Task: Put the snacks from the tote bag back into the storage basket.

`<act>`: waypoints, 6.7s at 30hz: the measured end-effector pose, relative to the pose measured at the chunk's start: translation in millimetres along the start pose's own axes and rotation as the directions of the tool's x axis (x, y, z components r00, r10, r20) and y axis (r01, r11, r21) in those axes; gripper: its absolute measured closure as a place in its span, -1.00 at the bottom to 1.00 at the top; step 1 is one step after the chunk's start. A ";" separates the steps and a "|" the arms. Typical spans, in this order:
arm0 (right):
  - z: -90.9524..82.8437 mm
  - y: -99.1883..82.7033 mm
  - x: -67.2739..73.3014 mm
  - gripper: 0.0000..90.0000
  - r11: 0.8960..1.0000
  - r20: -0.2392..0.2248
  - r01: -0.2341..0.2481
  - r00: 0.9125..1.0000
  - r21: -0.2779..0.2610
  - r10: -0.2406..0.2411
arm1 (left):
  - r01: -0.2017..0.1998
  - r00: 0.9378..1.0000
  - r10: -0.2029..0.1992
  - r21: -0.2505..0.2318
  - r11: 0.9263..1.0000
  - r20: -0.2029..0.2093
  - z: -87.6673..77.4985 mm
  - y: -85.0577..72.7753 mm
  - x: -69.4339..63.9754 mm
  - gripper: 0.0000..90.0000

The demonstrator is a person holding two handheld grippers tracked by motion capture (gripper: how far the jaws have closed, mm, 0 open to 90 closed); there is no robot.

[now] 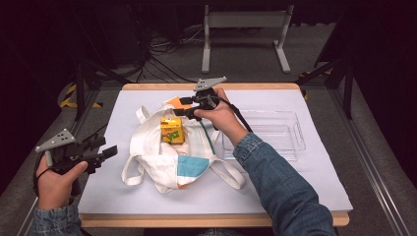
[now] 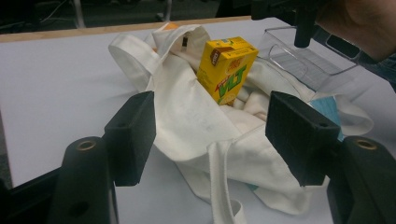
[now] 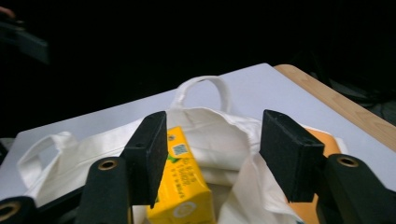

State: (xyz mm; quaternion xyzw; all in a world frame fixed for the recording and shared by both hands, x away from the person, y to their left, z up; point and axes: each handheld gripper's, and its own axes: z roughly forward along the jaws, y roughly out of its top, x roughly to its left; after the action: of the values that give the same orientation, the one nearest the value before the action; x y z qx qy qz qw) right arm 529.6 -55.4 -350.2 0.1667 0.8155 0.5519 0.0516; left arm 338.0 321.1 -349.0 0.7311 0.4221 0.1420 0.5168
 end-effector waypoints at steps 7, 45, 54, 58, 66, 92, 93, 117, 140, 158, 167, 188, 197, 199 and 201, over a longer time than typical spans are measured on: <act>11.7 -2.1 12.2 -0.42 0.999 -0.070 0.043 0.997 0.033 -0.040 | -0.011 1.000 0.011 0.006 1.000 0.005 3.2 1.6 -2.4 -0.25; 48.5 -29.0 14.6 -0.53 0.982 -0.078 0.095 0.993 0.165 -0.083 | -0.010 1.000 0.010 0.016 1.000 0.006 5.5 0.1 -3.1 -0.29; 53.2 -31.9 14.5 -0.36 0.975 -0.093 0.125 0.990 0.185 -0.110 | -0.004 1.000 0.004 0.022 1.000 0.007 7.9 -0.8 -2.7 -0.29; 54.3 -31.9 14.9 -0.11 0.969 -0.100 0.159 0.985 0.187 -0.142 | -0.004 1.000 0.004 0.023 1.000 0.009 7.9 -1.0 -2.1 -0.29; 52.5 -29.8 14.3 0.13 0.965 -0.122 0.188 0.978 0.184 -0.167 | 0.002 1.000 -0.002 0.019 1.000 0.010 7.4 -1.4 -1.4 -0.29; 26.6 -7.0 22.2 0.15 0.983 -0.132 0.172 0.978 0.063 -0.163 | 0.003 1.000 -0.003 0.017 1.000 0.010 7.6 -1.3 -1.9 -0.29; 24.0 -5.4 22.3 0.15 0.983 -0.133 0.174 0.977 0.053 -0.166 | 0.003 1.000 -0.003 0.017 1.000 0.009 7.6 -1.3 -1.9 -0.29; -30.9 20.9 28.5 0.15 0.980 -0.129 0.199 0.971 -0.028 -0.201 | 0.007 1.000 -0.007 0.018 1.000 -0.009 11.2 0.4 -1.5 -0.45; -104.2 25.2 34.3 0.15 0.971 -0.115 0.237 0.964 -0.035 -0.240 | -0.007 1.000 0.006 0.055 0.998 0.022 21.3 1.6 -2.2 -0.78; -146.6 12.4 26.8 0.14 0.969 -0.086 0.245 0.966 -0.009 -0.245 | -0.019 0.999 0.018 0.071 0.997 0.027 21.7 -0.9 -1.3 -0.89; -161.3 5.6 22.3 0.14 0.971 -0.067 0.239 0.969 -0.008 -0.239 | -0.019 1.000 0.017 0.076 0.997 0.026 21.4 -1.8 -1.4 -0.90; -183.1 -23.3 4.2 0.14 0.982 0.009 0.185 0.983 0.027 -0.186 | -0.020 0.999 0.018 0.087 0.996 0.028 24.3 -2.2 -1.9 -0.91; -180.4 -40.5 0.2 0.14 0.986 0.016 0.162 0.987 0.050 -0.163 | -0.018 0.999 0.015 0.090 0.996 0.028 24.6 -2.7 -1.7 -0.91; -179.5 -43.9 -0.2 0.14 0.985 0.015 0.162 0.987 0.053 -0.163 | -0.016 1.000 0.013 0.091 0.996 0.028 24.5 -2.8 -1.7 -0.91; -178.7 -47.2 -0.3 0.14 0.986 0.011 0.158 0.987 0.053 -0.159 | -0.015 1.000 0.013 0.090 0.996 0.029 24.3 -2.8 -1.7 -0.91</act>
State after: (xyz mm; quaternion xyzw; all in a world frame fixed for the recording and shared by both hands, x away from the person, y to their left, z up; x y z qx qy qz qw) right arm 471.8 -229.0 -324.7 0.1068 0.8397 0.5235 0.0973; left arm 351.3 304.7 -361.4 0.7586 0.4157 0.1161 0.4881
